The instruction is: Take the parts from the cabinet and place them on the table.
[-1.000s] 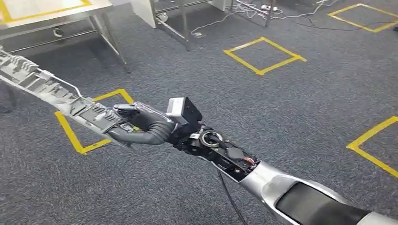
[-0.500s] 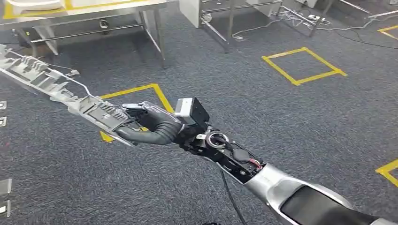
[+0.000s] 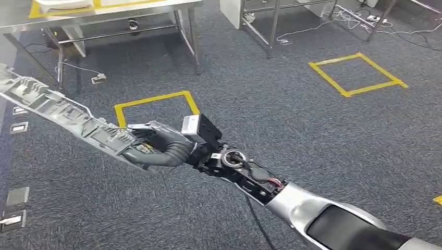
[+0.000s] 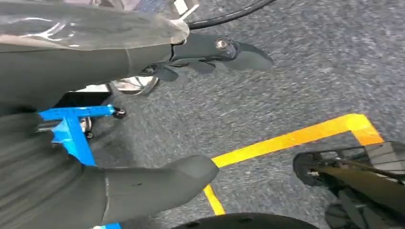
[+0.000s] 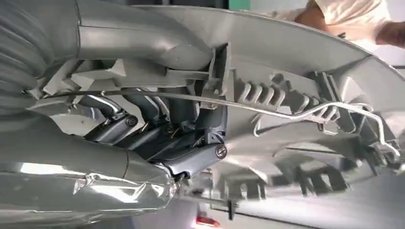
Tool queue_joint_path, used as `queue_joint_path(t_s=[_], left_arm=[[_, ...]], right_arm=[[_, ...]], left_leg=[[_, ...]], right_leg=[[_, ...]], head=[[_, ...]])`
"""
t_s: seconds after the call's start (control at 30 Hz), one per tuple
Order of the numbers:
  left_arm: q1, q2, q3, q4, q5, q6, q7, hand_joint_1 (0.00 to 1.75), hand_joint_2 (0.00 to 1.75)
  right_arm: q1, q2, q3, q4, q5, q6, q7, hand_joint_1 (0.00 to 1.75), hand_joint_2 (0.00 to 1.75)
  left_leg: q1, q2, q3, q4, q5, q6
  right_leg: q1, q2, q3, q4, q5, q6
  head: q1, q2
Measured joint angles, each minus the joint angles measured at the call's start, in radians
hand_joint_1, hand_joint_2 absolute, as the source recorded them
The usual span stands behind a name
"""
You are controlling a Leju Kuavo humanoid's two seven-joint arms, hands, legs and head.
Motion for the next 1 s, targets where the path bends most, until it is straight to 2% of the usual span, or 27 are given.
queue_joint_path(t_s=[0.03,0.07,0.1,0.13,0.17,0.2,0.3,0.37,0.5,0.6,0.83,1.0], left_arm=[[0.0,0.0,0.0,0.0,0.0,0.0,0.0,0.0,1.75],[-0.001,0.001,0.0,0.0,0.0,0.0,0.0,0.0,1.75],[-0.004,0.0,0.0,0.0,0.0,0.0,0.0,0.0,1.75],[-0.004,0.0,0.0,0.0,0.0,0.0,0.0,0.0,1.75],[-0.003,-0.003,0.0,0.0,0.0,0.0,0.0,0.0,1.75],[-0.002,-0.003,0.0,0.0,0.0,0.0,0.0,0.0,1.75],[0.0,-0.004,0.0,0.0,0.0,0.0,0.0,0.0,1.75],[0.0,-0.004,0.0,0.0,0.0,0.0,0.0,0.0,1.75],[0.0,-0.004,0.0,0.0,0.0,0.0,0.0,0.0,1.75],[0.0,-0.004,0.0,0.0,-0.001,0.0,0.0,0.0,1.75],[0.0,-0.004,0.0,0.0,-0.001,-0.001,-0.005,0.0,1.75],[0.0,-0.001,0.0,0.0,-0.001,-0.013,-0.014,0.0,1.75]], right_arm=[[-0.001,0.0,0.002,0.003,0.0,0.0,0.0,1.75,1.75],[-0.002,0.0,0.003,0.006,0.0,0.002,0.0,1.75,1.75],[-0.002,0.0,0.003,0.008,0.0,0.002,-0.001,1.75,1.75],[-0.002,0.0,0.006,0.011,0.0,0.002,0.0,1.75,1.75],[-0.002,0.0,0.006,0.014,0.0,0.003,-0.001,1.75,1.75],[-0.001,0.0,0.006,0.016,0.0,0.003,-0.001,1.75,1.75],[-0.002,0.0,0.007,0.02,0.0,0.003,-0.002,1.75,1.75],[-0.003,0.0,0.007,0.024,0.0,0.003,-0.002,1.75,1.75],[-0.002,0.0,0.008,0.029,0.0,0.002,-0.001,1.75,1.75],[-0.003,0.0,0.009,0.032,0.0,0.001,-0.001,1.75,1.75],[-0.003,0.0,0.019,0.033,0.001,0.0,0.003,1.75,1.75],[-0.004,0.0,0.026,0.039,0.0,0.003,0.0,1.75,1.75]], left_leg=[[0.001,0.004,0.059,-0.114,0.048,0.0],[0.001,0.014,0.1,-0.196,0.061,0.003],[-0.008,0.01,0.104,-0.2,0.059,0.015],[-0.008,0.005,0.1,-0.197,0.057,0.026],[-0.002,0.005,0.101,-0.201,0.058,0.025],[-0.004,0.002,0.102,-0.2,0.058,0.025],[-0.009,0.0,0.102,-0.199,0.057,0.031],[-0.011,0.0,0.102,-0.199,0.056,0.039],[-0.013,0.0,0.102,-0.198,0.055,0.042],[-0.014,0.0,0.102,-0.198,0.054,0.043],[-0.013,0.001,0.102,-0.198,0.054,0.044],[-0.014,0.001,0.102,-0.195,0.052,0.047]], right_leg=[[-0.001,-0.002,0.0,0.004,-0.003,0.004],[0.0,-0.004,0.0,0.008,-0.006,0.011],[0.007,-0.004,-0.004,0.012,-0.009,0.017],[0.007,-0.004,-0.005,0.011,-0.009,0.021],[0.012,-0.004,-0.005,0.018,-0.022,0.007],[0.01,-0.004,-0.004,0.017,-0.015,-0.006],[0.008,-0.005,0.002,0.009,-0.013,-0.001],[0.006,-0.005,0.003,0.005,-0.01,0.005],[0.005,-0.005,0.005,0.001,-0.007,0.011],[0.003,-0.005,0.006,-0.001,-0.008,0.03],[0.007,-0.005,0.005,-0.001,-0.009,0.033],[0.003,-0.005,0.006,-0.001,-0.01,0.036]], head=[[-0.001,0.0],[-0.004,0.0],[-0.01,0.0],[0.0,0.0],[0.004,0.0],[0.005,0.0],[0.014,0.0],[0.019,0.0],[0.022,0.0],[0.023,0.0],[0.016,0.0],[0.011,0.0]])
